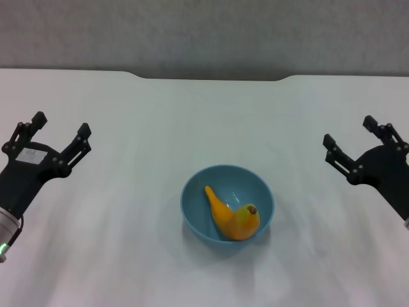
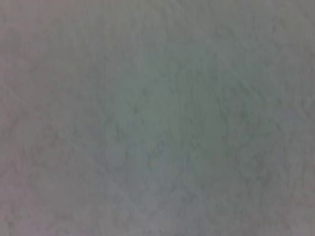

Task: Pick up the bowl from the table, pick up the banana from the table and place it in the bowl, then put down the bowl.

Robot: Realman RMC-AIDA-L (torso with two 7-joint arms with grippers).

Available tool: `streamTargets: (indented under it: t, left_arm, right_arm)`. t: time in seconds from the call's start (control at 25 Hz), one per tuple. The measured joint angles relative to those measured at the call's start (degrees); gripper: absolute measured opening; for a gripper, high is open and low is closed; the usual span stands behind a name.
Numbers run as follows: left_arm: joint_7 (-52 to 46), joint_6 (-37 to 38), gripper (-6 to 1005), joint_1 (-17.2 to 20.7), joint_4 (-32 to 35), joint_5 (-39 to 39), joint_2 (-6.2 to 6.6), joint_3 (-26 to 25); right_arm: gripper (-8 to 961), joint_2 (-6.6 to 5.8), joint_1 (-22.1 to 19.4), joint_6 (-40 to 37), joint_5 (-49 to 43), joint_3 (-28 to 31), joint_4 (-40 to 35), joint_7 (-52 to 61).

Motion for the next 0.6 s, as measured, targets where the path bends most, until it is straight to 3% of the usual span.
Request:
streamTargets:
  t: [0.6]
  left_arm:
    - [-0.95,3.85,903,-2.31,3.59,-3.95,-0.07,1.16]
  right_arm:
    - [876,0.19,-0.47,1.12,1.13,-1.64,-0.83,-0.35]
